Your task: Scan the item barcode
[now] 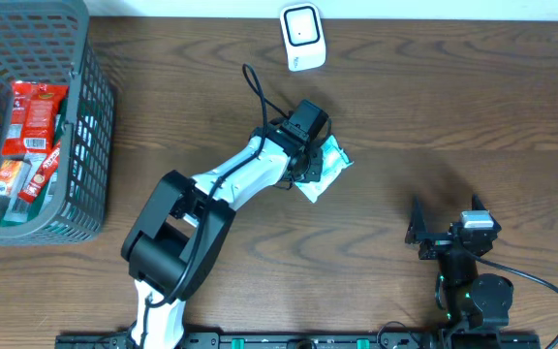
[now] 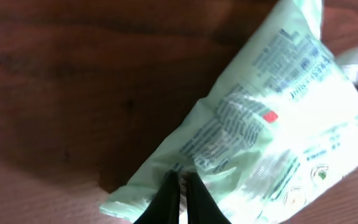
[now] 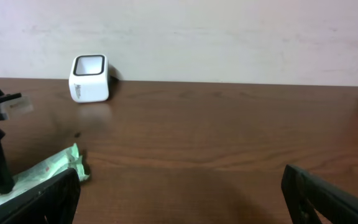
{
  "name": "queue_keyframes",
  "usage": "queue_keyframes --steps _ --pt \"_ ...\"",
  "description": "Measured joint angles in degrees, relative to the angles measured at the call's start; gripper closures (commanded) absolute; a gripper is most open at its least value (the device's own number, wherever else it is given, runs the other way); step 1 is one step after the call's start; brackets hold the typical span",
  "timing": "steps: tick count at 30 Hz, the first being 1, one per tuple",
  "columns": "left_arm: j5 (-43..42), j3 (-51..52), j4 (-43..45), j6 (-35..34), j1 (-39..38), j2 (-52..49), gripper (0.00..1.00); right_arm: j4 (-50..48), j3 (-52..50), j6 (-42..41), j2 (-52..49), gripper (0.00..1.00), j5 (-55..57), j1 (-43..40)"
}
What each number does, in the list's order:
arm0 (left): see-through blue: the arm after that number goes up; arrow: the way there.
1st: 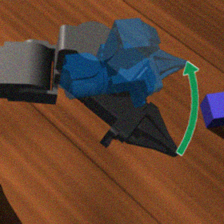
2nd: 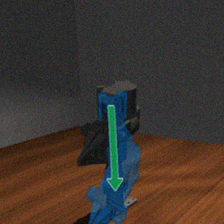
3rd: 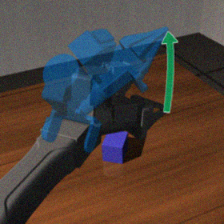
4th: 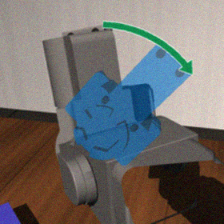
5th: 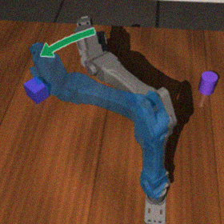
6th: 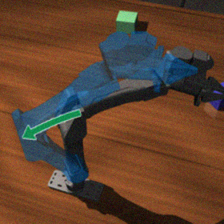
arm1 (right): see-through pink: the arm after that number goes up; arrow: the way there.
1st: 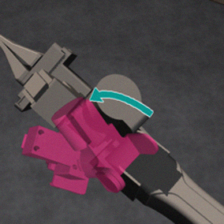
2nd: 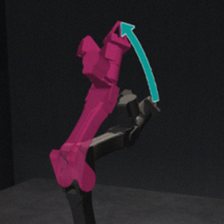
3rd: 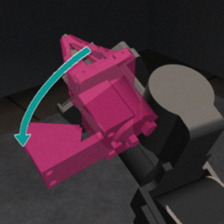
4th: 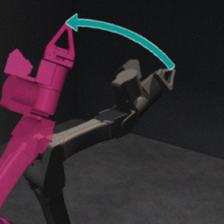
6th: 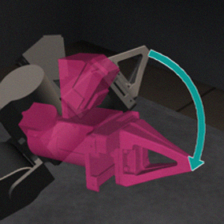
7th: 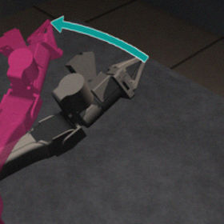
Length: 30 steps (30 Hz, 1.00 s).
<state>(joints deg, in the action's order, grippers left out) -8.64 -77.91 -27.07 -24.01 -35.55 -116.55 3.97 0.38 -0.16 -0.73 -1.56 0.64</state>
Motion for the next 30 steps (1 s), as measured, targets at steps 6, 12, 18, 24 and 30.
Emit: queue_keyframes --steps 6,12,18,24,30 --pt "5.1 0.2 -0.7 0.0 -0.5 1.0 0.91 0.0 0.0 0.0 0.0 0.01 0.0 0.0" --pt "9.1 0.3 -0.8 0.0 -0.5 1.0 0.91 0.0 0.0 0.0 0.0 0.01 0.0 0.0" --pt "12.1 0.3 -0.8 0.0 -0.5 1.0 0.91 0.0 0.0 0.0 0.0 0.01 0.0 0.0" --pt "13.1 0.3 -0.8 0.0 -0.5 1.0 0.91 0.0 0.0 0.0 0.0 0.01 0.0 0.0" --pt "10.3 1.6 -0.8 0.0 -0.5 1.0 0.91 0.0 0.0 0.0 0.0 0.01 0.0 0.0"
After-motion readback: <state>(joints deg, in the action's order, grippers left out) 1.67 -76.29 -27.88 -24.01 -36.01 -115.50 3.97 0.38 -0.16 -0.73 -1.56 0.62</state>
